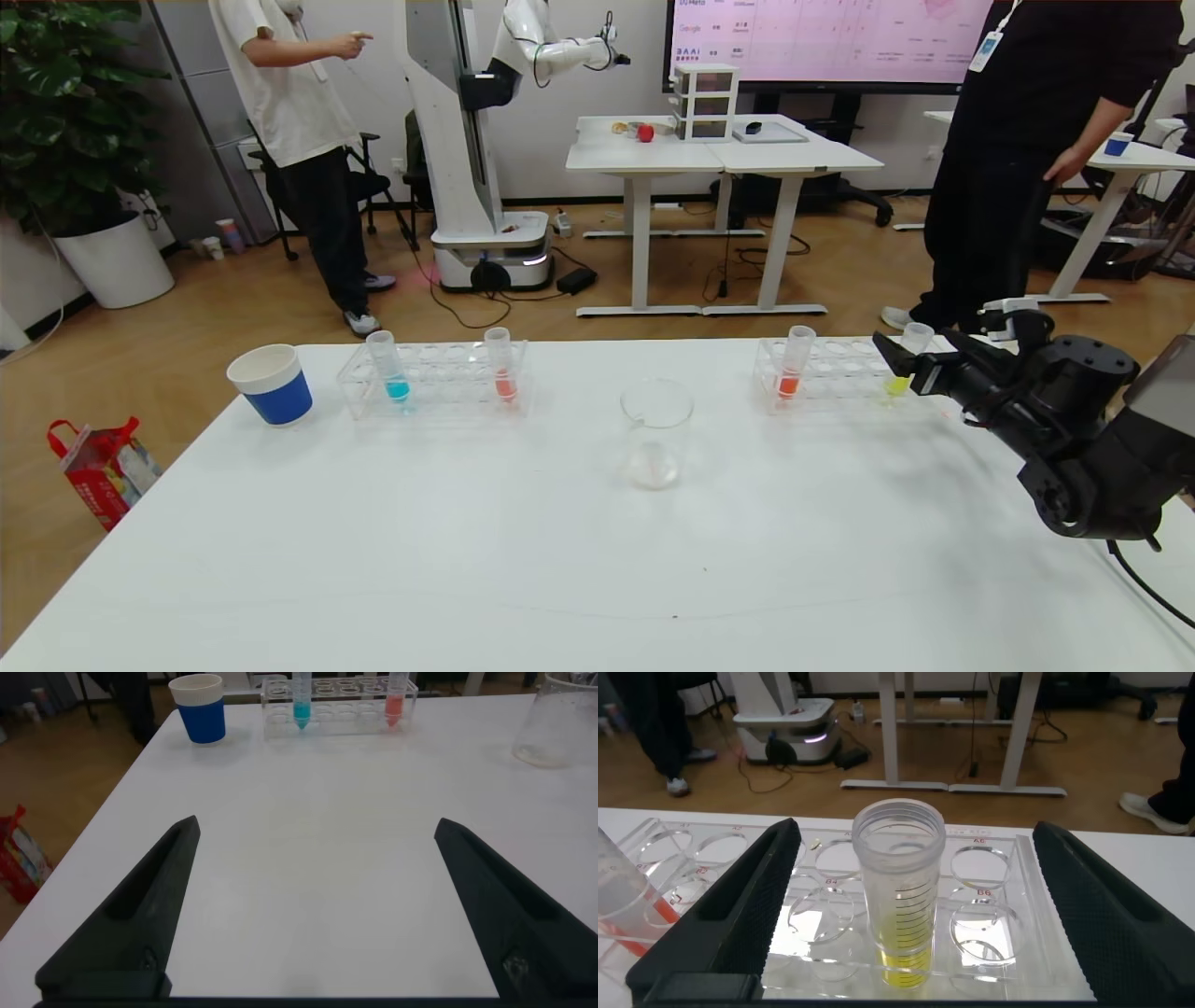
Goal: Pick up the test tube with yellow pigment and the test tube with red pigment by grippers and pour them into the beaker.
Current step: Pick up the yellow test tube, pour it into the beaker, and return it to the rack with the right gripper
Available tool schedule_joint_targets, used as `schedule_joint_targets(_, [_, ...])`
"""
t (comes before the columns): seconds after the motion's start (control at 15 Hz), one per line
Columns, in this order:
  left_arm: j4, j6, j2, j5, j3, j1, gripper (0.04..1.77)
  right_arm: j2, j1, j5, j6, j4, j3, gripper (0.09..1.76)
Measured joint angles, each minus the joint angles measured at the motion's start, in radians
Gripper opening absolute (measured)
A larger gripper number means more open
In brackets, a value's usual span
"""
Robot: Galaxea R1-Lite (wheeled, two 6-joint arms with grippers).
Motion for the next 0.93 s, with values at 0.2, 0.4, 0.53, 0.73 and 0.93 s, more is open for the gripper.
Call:
schedule_joint_targets(0.2, [0.0,0.0,0.0,0.0,0.0,0.0,1.75,0.015,0.003,0.003,0.0,-0.003,-0.016,1.74])
schedule_joint_targets(0.4, [0.0,0.0,0.0,0.0,0.0,0.0,1.75,0.019,0.005,0.003,0.0,-0.005,-0.019,1.31])
schedule_joint_targets(0.53, [0.0,0.0,0.0,0.0,0.0,0.0,1.75,0.019,0.008,0.004,-0.002,-0.006,-0.02,0.48])
schedule_joint_targets(0.73, [0.0,0.0,0.0,0.0,0.0,0.0,1.75,0.019,0.011,0.004,-0.002,-0.021,-0.014,0.59])
schedule_joint_targets(0.93, [0.0,0.0,0.0,0.0,0.0,-0.001,1.75,0.014,0.013,0.004,-0.003,-0.023,-0.009,0.49])
